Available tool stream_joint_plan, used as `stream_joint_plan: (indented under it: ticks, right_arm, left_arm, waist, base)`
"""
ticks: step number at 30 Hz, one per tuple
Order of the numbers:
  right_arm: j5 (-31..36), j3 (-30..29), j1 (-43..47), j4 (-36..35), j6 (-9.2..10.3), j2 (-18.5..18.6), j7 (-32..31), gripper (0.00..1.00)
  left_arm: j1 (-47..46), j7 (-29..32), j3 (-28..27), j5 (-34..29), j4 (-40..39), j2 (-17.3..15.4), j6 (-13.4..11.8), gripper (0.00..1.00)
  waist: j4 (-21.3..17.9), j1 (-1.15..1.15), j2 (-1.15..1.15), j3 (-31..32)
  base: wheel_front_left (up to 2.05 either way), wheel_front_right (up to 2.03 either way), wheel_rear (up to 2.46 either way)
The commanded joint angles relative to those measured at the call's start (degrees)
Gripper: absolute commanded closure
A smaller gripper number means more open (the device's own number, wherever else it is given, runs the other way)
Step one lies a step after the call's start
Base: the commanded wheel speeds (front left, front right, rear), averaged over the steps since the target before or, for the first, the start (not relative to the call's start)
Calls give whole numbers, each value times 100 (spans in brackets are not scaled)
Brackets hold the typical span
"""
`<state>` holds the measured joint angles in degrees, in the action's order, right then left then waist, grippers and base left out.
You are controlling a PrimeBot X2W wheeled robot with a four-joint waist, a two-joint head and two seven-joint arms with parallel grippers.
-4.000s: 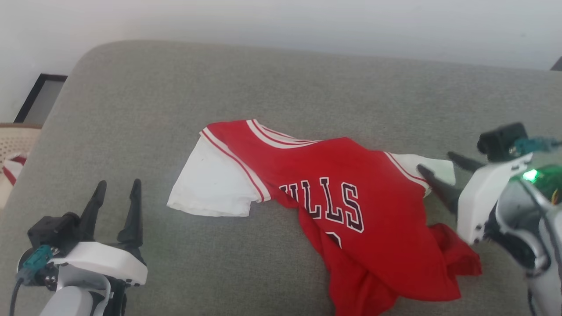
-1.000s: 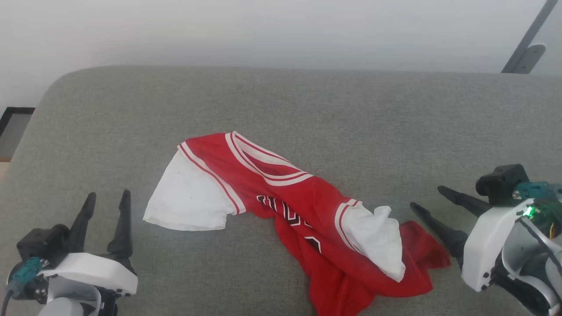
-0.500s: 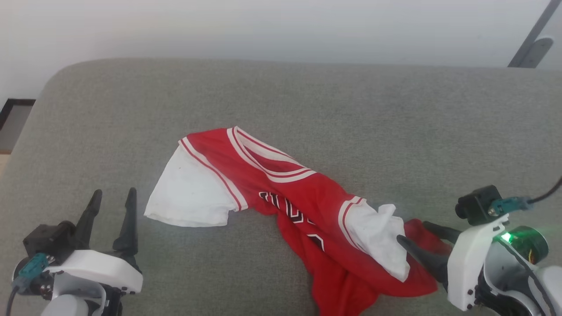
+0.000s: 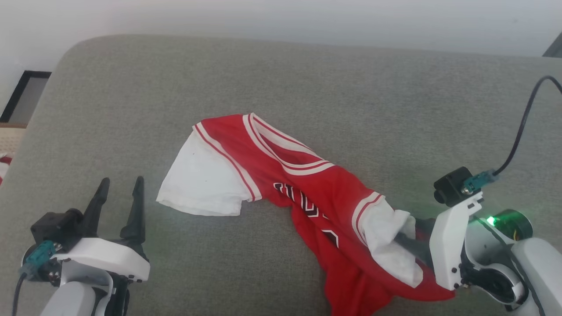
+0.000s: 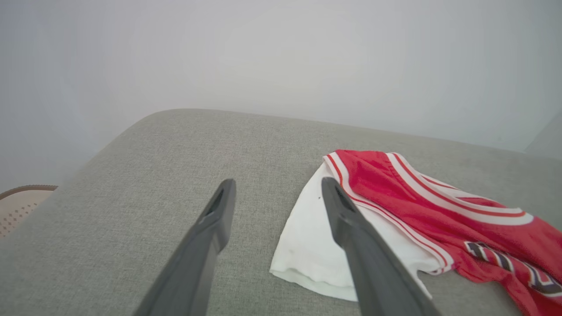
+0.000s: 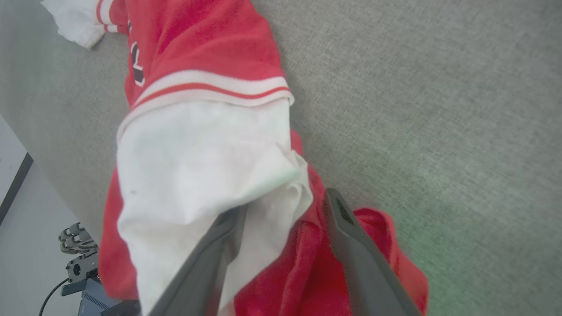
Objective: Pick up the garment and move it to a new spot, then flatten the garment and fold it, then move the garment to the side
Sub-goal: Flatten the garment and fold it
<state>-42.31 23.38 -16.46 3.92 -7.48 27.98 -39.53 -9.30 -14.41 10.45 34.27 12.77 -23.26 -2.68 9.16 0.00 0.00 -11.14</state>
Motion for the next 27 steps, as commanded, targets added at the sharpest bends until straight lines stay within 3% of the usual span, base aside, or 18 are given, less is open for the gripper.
stream_joint_plan:
  ticks: [1,7,14,20,27]
  right_arm:
    - [-7,41,-89,9,-1,-23,4,100]
    - [-9,37,-234,-58,-1,114,233,100]
    - [205,-536,-344,-148,-1,320,551,100]
    - [694,-1026,-743,354,-1,298,847,100]
    - [851,-1034,-1176,1242,-1,349,850,100]
  left_arm:
    - [-76,-33,-4,-45,18,12,30,0]
    - [-129,-54,-37,-61,102,55,63,0]
    - [-89,-70,-100,-92,122,61,87,0]
    - [-181,-81,-71,-135,116,113,129,0]
    - [-286,-76,-32,-147,149,157,184,0]
  waist:
    - [36,0,0,-32]
    - [75,0,0,-66]
    - [20,0,0,-49]
    - [7,0,0,-106]
    - [87,0,0,-209]
  base:
    - [0,0,0]
    - [0,0,0]
    - [0,0,0]
    - [0,0,0]
    - [0,0,0]
